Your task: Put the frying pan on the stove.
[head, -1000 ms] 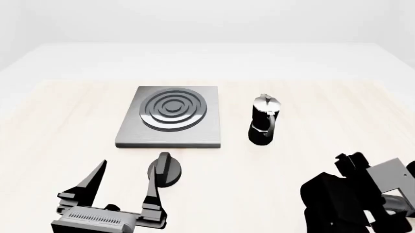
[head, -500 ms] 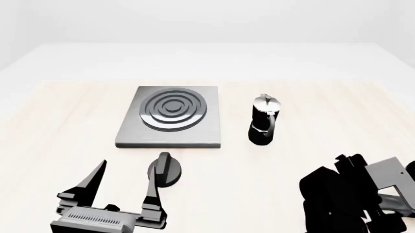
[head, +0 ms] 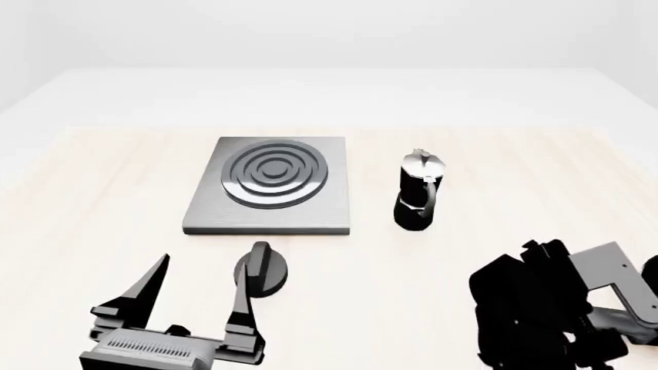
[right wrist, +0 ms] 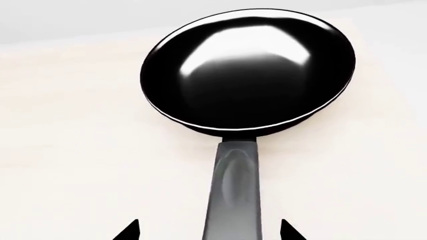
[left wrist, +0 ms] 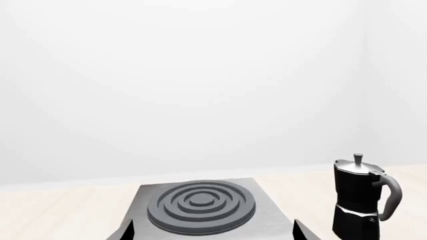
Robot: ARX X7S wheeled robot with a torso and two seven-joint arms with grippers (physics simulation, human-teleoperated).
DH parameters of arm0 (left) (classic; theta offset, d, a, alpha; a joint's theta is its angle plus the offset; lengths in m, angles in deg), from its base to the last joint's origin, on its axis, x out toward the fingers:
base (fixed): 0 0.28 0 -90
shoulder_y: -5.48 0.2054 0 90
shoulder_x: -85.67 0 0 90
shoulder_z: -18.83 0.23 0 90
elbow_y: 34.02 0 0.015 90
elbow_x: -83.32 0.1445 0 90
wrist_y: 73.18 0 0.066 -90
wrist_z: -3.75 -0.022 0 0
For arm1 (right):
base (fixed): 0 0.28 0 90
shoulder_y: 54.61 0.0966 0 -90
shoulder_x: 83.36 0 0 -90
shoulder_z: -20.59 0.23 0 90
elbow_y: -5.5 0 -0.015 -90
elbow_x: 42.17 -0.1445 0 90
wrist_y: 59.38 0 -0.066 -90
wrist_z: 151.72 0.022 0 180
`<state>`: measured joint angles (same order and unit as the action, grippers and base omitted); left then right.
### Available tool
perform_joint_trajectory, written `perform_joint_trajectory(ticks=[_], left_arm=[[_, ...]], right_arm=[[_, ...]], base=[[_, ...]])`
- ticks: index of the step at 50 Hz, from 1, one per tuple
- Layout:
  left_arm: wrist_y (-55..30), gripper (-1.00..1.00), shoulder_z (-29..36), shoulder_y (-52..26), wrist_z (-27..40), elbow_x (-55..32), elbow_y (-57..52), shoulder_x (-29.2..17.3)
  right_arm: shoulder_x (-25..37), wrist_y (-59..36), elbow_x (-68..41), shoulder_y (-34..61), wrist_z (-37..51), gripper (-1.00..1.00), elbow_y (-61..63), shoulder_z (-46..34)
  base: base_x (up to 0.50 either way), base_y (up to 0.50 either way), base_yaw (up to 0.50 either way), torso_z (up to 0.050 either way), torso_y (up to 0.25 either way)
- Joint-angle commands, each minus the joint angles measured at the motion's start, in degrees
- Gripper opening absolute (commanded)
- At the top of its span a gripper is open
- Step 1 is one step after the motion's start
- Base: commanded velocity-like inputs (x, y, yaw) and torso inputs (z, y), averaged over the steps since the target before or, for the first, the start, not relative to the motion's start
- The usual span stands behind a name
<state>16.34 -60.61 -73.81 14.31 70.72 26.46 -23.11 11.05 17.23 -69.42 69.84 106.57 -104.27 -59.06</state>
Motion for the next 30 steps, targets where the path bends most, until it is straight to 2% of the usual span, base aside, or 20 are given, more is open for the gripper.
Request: perform_joint_trajectory(ticks=[1,29,30], left_arm=[[0.0,1.00,0.1,-0.2,0.2,-0.3,0.1,-0.2],[0.3,1.00,0.8,-0.3,0.7,-0.2,0.4,-0.6],[0.3,1.00,0.9,-0.3,0.7,-0.2,0.4,-0.6]], right_arm=[[0.3,1.4,-0.4,1.6,-0.7,1.00,-4.4,0.0],[1.4,3.0,-1.0,-0.2,-0.5,1.00,-6.3,0.5],[1.4,2.9,-1.1,0.1,-0.9,-1.00,-6.7,0.4]], base=[[0.00,0.00,0.00,0.000,0.000],[0.00,0.00,0.00,0.000,0.000],[0.00,0.00,0.00,0.000,0.000]])
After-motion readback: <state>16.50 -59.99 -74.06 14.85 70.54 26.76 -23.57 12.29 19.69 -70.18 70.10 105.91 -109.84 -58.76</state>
